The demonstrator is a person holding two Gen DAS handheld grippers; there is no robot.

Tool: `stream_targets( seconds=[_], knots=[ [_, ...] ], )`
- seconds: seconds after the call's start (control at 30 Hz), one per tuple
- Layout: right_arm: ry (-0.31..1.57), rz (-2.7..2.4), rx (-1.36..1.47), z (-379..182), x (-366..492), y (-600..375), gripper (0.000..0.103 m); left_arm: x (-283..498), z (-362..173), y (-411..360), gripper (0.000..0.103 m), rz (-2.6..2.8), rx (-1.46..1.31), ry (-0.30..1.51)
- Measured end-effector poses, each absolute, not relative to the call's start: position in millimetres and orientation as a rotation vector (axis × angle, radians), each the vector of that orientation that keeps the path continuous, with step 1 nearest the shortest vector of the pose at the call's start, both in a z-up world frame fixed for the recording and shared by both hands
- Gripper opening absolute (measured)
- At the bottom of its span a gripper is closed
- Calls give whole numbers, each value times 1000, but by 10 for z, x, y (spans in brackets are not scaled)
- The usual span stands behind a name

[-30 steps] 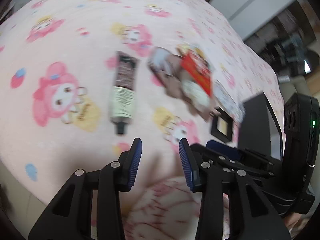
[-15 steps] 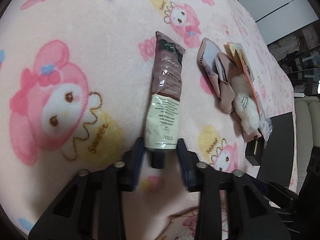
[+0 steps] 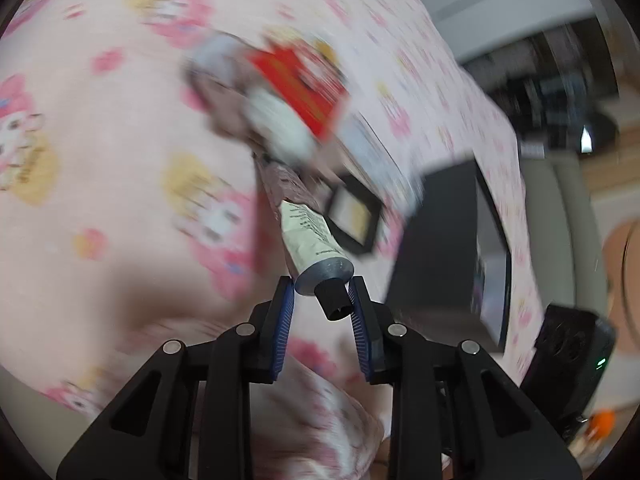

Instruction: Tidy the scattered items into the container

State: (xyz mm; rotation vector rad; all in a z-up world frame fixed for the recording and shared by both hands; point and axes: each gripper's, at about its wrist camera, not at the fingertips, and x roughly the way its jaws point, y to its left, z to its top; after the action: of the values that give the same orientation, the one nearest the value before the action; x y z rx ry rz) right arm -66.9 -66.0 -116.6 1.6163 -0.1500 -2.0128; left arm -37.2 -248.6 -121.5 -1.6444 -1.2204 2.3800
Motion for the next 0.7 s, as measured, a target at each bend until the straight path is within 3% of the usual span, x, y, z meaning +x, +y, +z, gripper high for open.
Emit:
stream_targets(
  seconds=[0.5, 0.53, 0.63, 0.7],
  knots=[
    [-324, -2100, 1737, -1516, -393, 493, 37, -632, -1659, -990, 30, 2194, -1900, -919],
    [-331, -2102, 1734, -1523, -394, 503, 37, -646, -1646, -1008, 31, 2181, -1898, -924],
    [-342, -2098, 1704, -1548, -414, 477, 39, -673, -1513, -1147, 52, 2171, -1852, -932],
    [-359, -2094, 1704, -1627, -468, 413, 46, -694, -1410, -1313, 54, 2258, -1843, -916]
  ],
)
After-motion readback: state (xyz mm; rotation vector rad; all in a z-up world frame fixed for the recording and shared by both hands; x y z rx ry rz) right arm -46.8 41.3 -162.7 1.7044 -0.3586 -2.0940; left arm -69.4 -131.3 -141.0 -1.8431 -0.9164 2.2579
